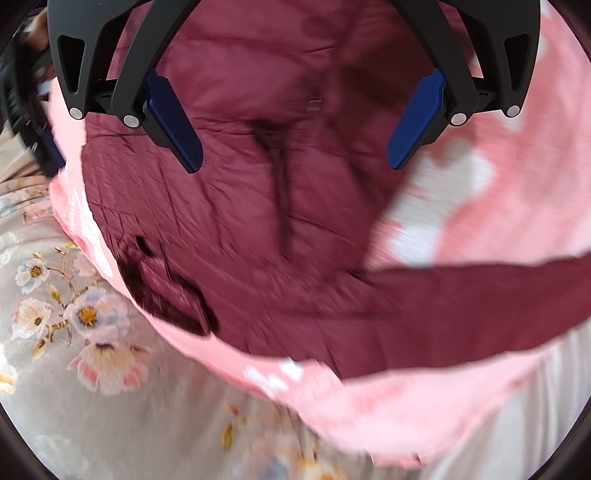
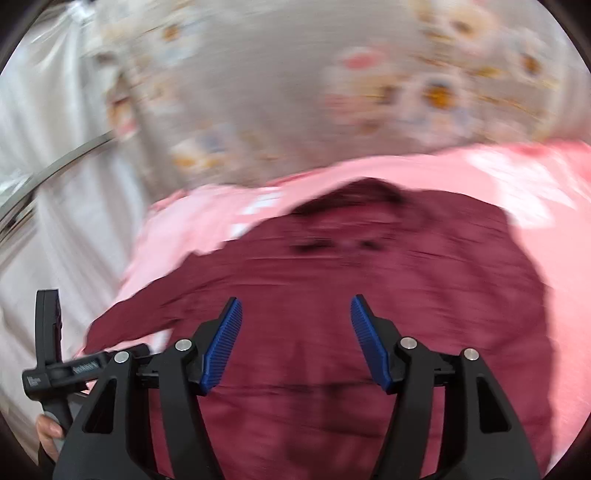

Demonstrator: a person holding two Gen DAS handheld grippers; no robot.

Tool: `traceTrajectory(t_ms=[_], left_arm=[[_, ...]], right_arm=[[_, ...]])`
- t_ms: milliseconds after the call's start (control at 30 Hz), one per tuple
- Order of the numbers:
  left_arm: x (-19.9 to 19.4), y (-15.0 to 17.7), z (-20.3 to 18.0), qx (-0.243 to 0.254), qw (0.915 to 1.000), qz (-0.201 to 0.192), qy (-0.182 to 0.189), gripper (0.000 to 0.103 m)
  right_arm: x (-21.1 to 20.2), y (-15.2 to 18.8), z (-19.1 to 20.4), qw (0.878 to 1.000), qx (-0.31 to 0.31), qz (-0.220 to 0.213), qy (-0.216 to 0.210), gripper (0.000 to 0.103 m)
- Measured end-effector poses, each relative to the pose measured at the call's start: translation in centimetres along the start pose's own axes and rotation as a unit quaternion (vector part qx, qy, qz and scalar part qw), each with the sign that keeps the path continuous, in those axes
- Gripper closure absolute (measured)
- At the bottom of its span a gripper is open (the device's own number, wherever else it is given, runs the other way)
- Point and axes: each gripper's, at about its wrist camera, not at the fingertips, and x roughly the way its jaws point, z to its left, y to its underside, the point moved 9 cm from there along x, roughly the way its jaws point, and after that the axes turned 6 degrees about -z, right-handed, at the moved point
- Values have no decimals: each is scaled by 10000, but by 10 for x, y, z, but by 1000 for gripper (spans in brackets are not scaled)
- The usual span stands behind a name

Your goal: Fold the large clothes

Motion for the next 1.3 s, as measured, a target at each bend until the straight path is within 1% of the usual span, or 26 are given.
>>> traceTrajectory(t_ms=[67, 133, 233, 267, 333, 400, 433, 467, 500, 533, 567, 600, 633, 667, 733, 800, 833, 867, 933, 967, 1033, 1100, 1167, 1200, 1233, 1300], left_arm=[[14, 6, -12, -97, 9997, 181, 120, 5], [28, 14, -23, -236, 9985, 423, 271, 5], [43, 20, -33, -477, 9955, 672, 473, 6], [48, 20, -37, -570, 9948, 688, 490, 8], [54, 18, -43, -574, 9945, 696, 526, 19], [59, 15, -49, -473, 9948, 733, 525, 40], [60, 14, -51, -427, 9952, 732, 495, 47], [62, 11, -52, -325, 9959, 725, 424, 67], [64, 9, -53, -199, 9967, 715, 338, 92], [64, 7, -54, -99, 9970, 704, 291, 100], [63, 0, -57, 20, 9974, 657, 280, 101], [61, -5, -59, 91, 9979, 589, 270, 102], [57, -14, -61, 208, 9984, 466, 235, 102], [50, -26, -64, 353, 9989, 277, 167, 102], [39, -42, -68, 526, 9985, 36, 143, 102], [28, -53, -66, 737, 9972, -160, -12, 102], [28, -53, -63, 831, 9963, -201, -102, 102], [35, -50, -58, 943, 9952, -143, -211, 102], [53, -39, -48, 1034, 9938, 17, -417, 102], [68, -27, -39, 1057, 9928, 179, -533, 102], [87, -14, -30, 1005, 9926, 355, -580, 102], [90, -12, -27, 1095, 9919, 189, -615, 100], [88, -12, -28, 1187, 9904, 155, -689, 99], [86, -12, -28, 1253, 9893, 151, -737, 96], [83, -12, -28, 1272, 9888, 134, -772, 91], [68, -17, -26, 1334, 9880, 53, -782, 89]], right_arm=[[-2, 2, -45, 9982, 501, 93, 300, 44], [-3, 8, -93, 9919, 1142, 187, 516, 44], [0, 10, -145, 9816, 1705, 212, 838, 43], [2, 10, -156, 9787, 1845, 208, 880, 42], [9, 11, -171, 9727, 2157, 241, 825, 42], [19, 13, -189, 9630, 2568, 296, 759, 42], [26, 14, -194, 9593, 2717, 325, 694, 42], [30, 15, -198, 9565, 2821, 333, 666, 43], [36, 14, -201, 9535, 2927, 328, 634, 47], [41, 12, -203, 9518, 2990, 309, 603, 51], [45, 9, -204, 9518, 2998, 298, 584, 62], [51, 6, -202, 9530, 2967, 304, 540, 83], [54, 2, -201, 9543, 2925, 289, 550, 96], [54, -3, -199, 9549, 2906, 208, 574, 101], [38, -26, -183, 9626, 2659, -311, 408, 103], [22, -39, -164, 9751, 2086, -602, 460, 103], [20, -39, -158, 9791, 1849, -615, 579, 103], [24, -34, -153, 9846, 1442, -472, 866, 103], [38, -18, -153, 9870, 1067, -136, 1192, 103], [45, -6, -155, 9863, 947, 59, 1348, 103], [56, 12, -163, 9837, 845, 363, 1545, 103], [61, 27, -171, 9821, 888, 547, 1571, 102], [58, 30, -174, 9816, 923, 595, 1565, 102], [55, 29, -174, 9808, 887, 603, 1630, 100], [51, 29, -174, 9798, 840, 626, 1703, 98], [33, 23, -169, 9781, 706, 555, 1879, 92]])
